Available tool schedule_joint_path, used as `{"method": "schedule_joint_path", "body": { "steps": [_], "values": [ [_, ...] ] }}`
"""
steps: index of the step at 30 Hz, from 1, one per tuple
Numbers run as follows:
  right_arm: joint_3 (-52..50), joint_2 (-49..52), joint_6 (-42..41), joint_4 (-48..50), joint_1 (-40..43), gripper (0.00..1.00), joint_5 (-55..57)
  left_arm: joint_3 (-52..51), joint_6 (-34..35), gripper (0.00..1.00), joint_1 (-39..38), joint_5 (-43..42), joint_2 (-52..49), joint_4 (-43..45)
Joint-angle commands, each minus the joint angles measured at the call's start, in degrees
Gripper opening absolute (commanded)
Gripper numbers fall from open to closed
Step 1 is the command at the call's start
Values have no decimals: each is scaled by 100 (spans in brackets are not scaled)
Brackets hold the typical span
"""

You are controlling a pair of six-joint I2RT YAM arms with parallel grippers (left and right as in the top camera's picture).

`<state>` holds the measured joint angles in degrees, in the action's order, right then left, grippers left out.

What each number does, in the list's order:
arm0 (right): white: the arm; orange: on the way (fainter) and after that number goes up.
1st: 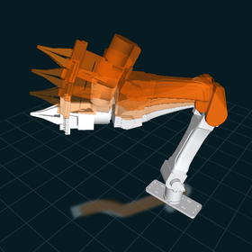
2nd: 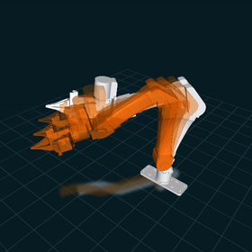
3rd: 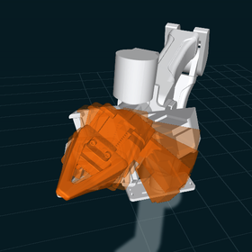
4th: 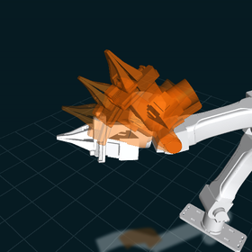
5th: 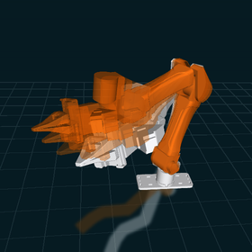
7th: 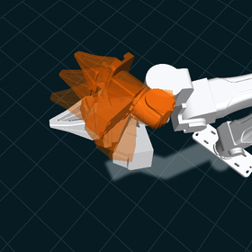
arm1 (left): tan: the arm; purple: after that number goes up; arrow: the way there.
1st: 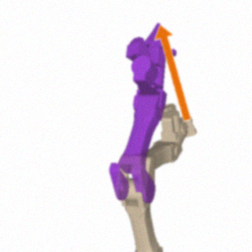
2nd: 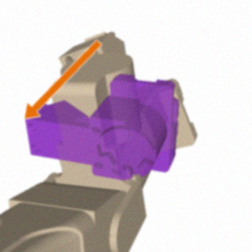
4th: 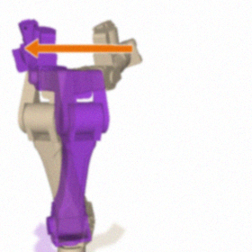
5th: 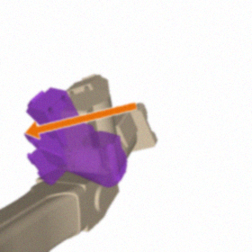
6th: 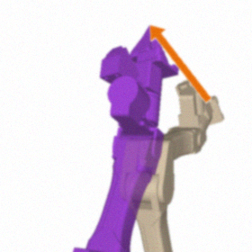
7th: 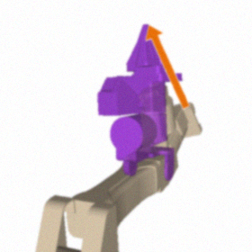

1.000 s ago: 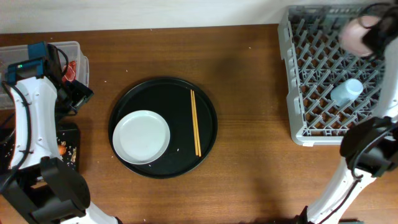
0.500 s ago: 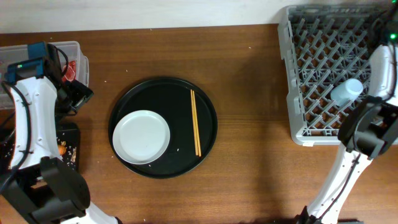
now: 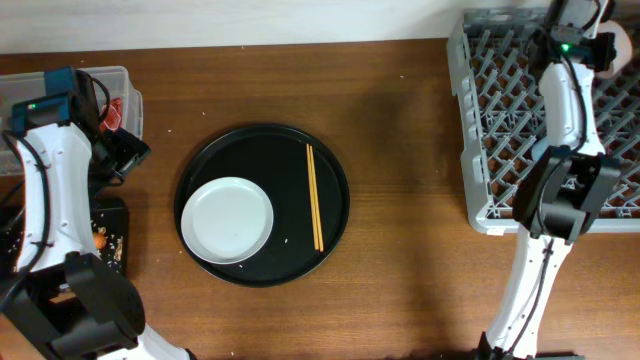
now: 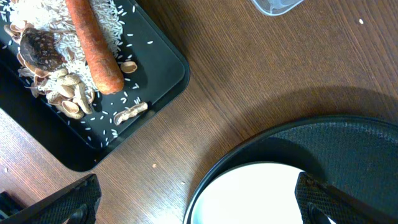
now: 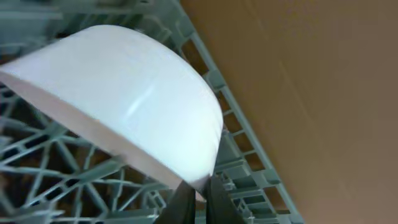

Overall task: Sort waste into correct bins and load items into the dishwasher rack
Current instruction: 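Carry the pink bowl to the rack and set it down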

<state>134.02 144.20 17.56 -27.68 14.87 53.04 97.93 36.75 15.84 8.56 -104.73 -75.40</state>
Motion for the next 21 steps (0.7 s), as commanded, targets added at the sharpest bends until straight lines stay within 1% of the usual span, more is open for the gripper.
{"method": "schedule_joint_path", "body": {
  "steps": [1,3,4,5,6,7,8,9,10,11,12,13,14,15,16,17,18,19,21],
  "values": [
    [-7,17,-702,-48,-354,26,168,26,59,99,9,24,68,7],
    [-7,-52,-1069,-319,-525,34,164,26,59,99,9,24,68,7],
    [-7,-83,-1237,-431,-564,40,162,26,59,99,9,24,68,9],
    [-7,-149,-1593,-651,-610,50,92,26,59,99,9,24,68,7],
    [-7,-275,-1937,-1001,-640,56,-203,26,59,99,9,24,70,7],
    [-7,-470,-2371,-1440,-651,60,-728,26,59,99,9,24,68,9],
    [-7,-695,-2789,-1818,-645,61,-1226,26,57,99,9,24,68,9],
    [-7,-907,-3036,-2090,-629,65,-1698,26,57,99,9,24,68,7],
    [-7,-1130,-3075,-2319,-625,70,-2260,26,57,99,9,24,68,9],
    [-7,-1401,-3075,-2647,-625,80,-2903,26,59,99,9,24,68,7],
    [-7,-1624,-3075,-2940,-647,94,-3541,26,59,99,9,24,68,9],
    [-7,-1932,-3075,-3383,-680,98,-4546,26,59,99,9,24,68,7],
    [-7,-2155,-3075,-3709,-713,98,-5493,26,59,99,9,24,68,7],
    [-7,-2275,-3075,-3928,-734,98,-6166,26,59,99,9,24,68,7],
    [-7,-2433,-3073,-4251,-750,98,-7257,26,59,99,9,24,68,7],
    [-7,-2490,-3073,-4553,-802,98,-8100,26,57,99,9,24,68,7],
    [-9,-2485,-3069,-4767,-868,99,-8682,26,59,99,9,24,68,7],
    [-11,-2481,-3047,-4994,-999,99,-8983,26,59,99,9,24,68,9],
    [-11,-2481,-2837,-5320,-1451,99,-8955,26,59,99,9,24,68,9]
  ]
}}
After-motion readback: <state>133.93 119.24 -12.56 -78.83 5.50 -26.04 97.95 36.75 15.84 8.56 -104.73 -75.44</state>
